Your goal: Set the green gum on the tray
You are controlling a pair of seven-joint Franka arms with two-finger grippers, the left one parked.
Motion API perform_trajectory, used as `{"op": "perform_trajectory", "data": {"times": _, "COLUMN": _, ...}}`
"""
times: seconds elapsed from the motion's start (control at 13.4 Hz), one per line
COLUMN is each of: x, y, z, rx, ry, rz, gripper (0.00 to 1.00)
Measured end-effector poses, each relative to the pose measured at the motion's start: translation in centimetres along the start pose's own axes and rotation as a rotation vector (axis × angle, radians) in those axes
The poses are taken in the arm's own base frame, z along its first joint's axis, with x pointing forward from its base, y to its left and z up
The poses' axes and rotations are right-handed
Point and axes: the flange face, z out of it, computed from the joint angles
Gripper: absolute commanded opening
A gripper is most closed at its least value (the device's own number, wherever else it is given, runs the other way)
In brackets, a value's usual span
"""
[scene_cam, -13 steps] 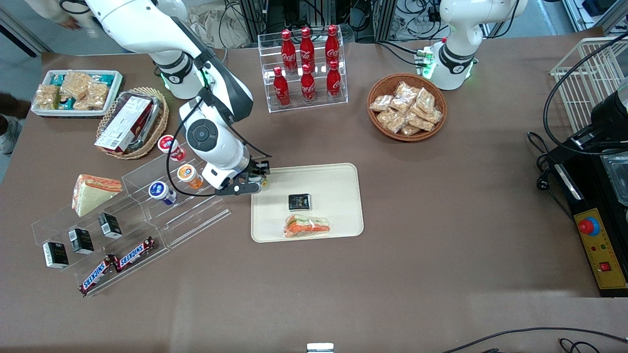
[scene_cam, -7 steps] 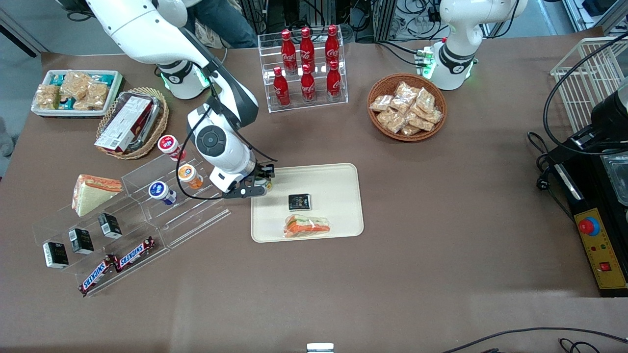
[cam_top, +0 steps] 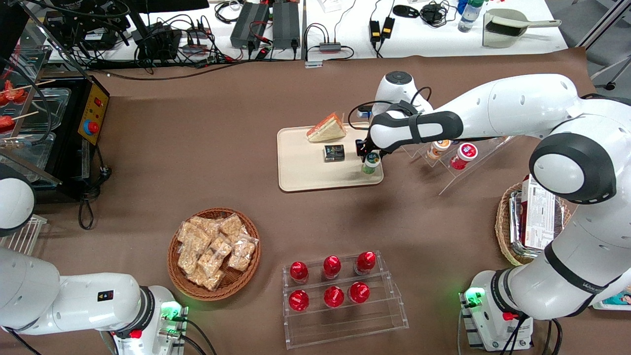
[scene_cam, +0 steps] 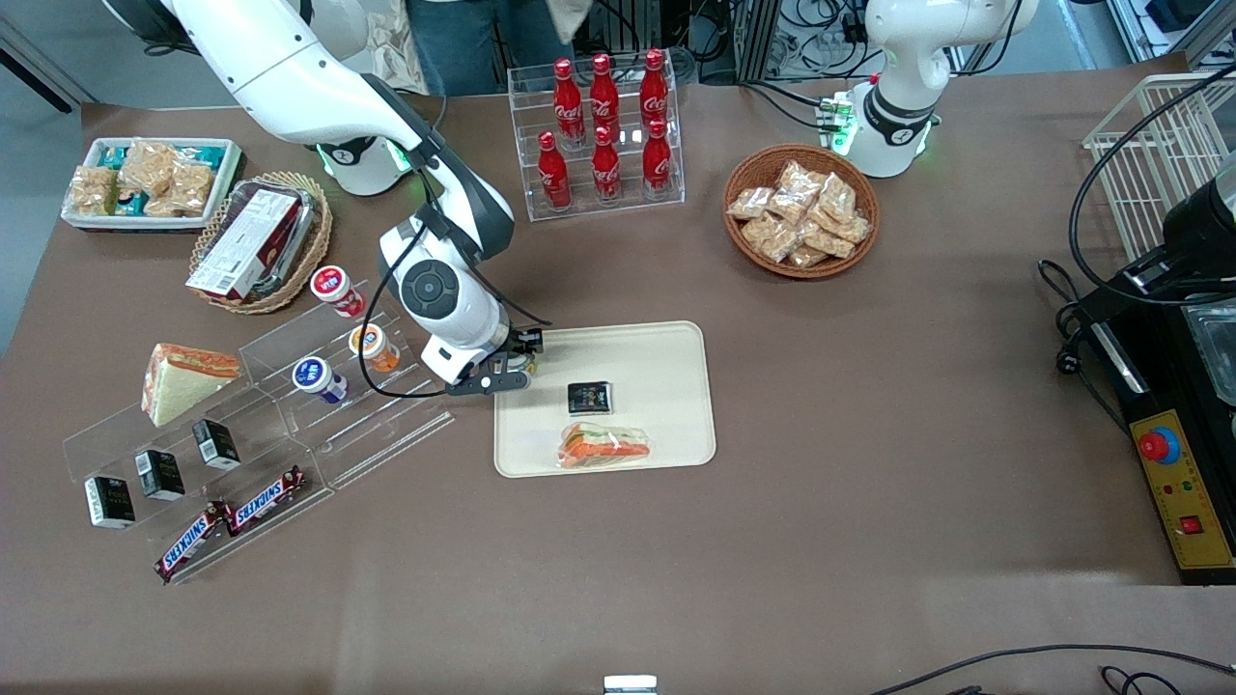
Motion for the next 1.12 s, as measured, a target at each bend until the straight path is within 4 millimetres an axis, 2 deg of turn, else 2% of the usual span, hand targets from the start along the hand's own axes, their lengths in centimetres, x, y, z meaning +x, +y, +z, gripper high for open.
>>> {"op": "perform_trajectory", "data": {"times": 0.52, "x": 0.2, "y": -0.1, "z": 0.0, "rx": -0.017, "ry": 0.022, "rz": -0.030, "gripper": 0.99}}
{"op": "perform_trajectory", "data": {"times": 0.67, "x": 0.9, "y": -0.4, "z": -1.3, "rx": -0.014, "ry": 0.045, "rz": -0.037, "gripper": 0.99}}
{"op": "perform_trajectory", "data": {"times": 0.75, "x": 1.2, "y": -0.5, "z": -2.6, "rx": -0.023, "ry": 0.046, "rz": -0.050, "gripper": 0.99}}
{"op": "perform_trajectory", "data": {"times": 0.9, "x": 1.3, "y": -0.7, "z": -7.0, "rx": -0.055, "ry": 0.027, "rz": -0.090, "gripper": 0.99}}
{"op": "perform_trajectory", "data": {"times": 1.12, "x": 0.6, "y": -0.1, "z": -16.4, "rx": -0.104, "ry": 0.006, "rz": -0.127, "gripper": 0.99}}
